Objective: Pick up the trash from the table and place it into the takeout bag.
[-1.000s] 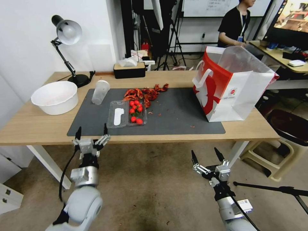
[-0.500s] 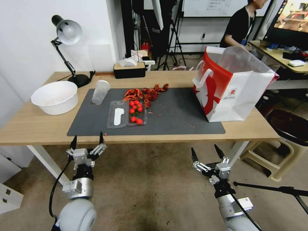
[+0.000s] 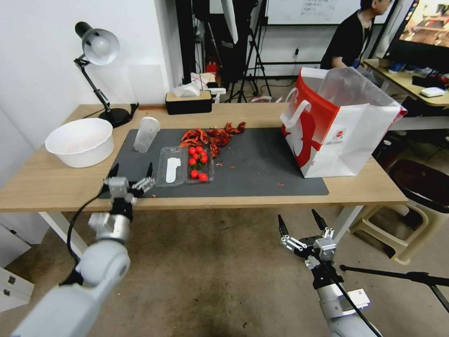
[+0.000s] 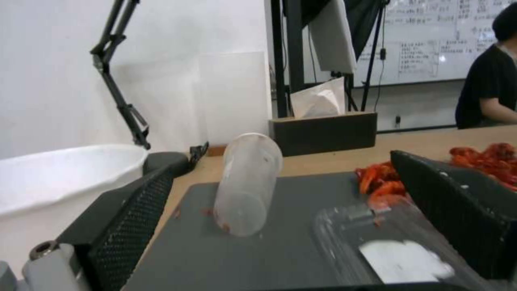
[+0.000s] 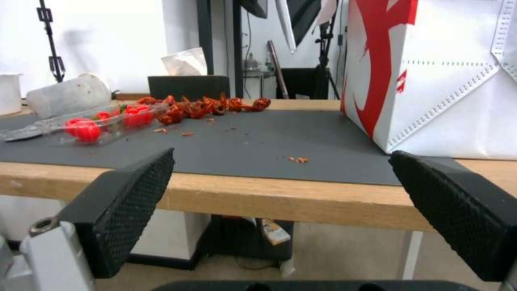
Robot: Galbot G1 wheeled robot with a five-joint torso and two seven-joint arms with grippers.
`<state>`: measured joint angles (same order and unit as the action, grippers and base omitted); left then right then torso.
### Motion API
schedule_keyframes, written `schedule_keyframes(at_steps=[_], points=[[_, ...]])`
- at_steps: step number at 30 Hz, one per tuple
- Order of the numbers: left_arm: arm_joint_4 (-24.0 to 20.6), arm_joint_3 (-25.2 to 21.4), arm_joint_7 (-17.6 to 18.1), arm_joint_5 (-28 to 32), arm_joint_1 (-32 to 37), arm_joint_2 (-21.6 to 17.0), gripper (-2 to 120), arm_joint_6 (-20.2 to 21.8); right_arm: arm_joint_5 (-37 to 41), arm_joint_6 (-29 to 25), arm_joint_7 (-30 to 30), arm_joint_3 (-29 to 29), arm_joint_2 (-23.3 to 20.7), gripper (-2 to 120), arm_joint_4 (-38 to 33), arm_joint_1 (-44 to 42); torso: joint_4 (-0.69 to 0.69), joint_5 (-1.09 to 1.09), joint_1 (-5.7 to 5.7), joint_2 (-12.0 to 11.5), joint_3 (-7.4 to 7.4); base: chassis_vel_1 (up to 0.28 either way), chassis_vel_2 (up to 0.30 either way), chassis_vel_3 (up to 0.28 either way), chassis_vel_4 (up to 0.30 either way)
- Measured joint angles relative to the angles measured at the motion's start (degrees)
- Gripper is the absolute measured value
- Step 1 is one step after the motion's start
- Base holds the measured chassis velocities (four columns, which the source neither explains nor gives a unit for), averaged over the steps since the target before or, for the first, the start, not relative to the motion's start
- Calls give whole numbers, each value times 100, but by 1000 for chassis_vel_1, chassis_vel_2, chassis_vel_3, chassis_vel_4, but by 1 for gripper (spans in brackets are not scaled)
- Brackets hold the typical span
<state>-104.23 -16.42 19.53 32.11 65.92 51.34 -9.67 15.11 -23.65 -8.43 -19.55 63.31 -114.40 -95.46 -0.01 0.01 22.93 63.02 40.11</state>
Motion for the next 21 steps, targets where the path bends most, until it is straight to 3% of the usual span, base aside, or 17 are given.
schedule_keyframes(at_steps=[3,8,14,21], points=[[578,314,-179,468,-976,-314,100,272,-9,40,-9,-6,19,100,2,11,0,1,0,0,0,0,0,0,0],[1029,616,-344,738,-1499,-386,100,345,-21,64,-14,-7,31,100,5,12,2,-4,0,0,0,0,0,0,0],[1858,1215,-858,1203,-2311,-342,100,459,-22,89,-20,-34,42,100,50,42,1,-1,0,0,0,0,0,0,0],[2499,1741,-992,1284,-2924,-233,100,651,-4,97,-33,-93,40,100,92,54,0,0,0,0,0,0,0,0,0]])
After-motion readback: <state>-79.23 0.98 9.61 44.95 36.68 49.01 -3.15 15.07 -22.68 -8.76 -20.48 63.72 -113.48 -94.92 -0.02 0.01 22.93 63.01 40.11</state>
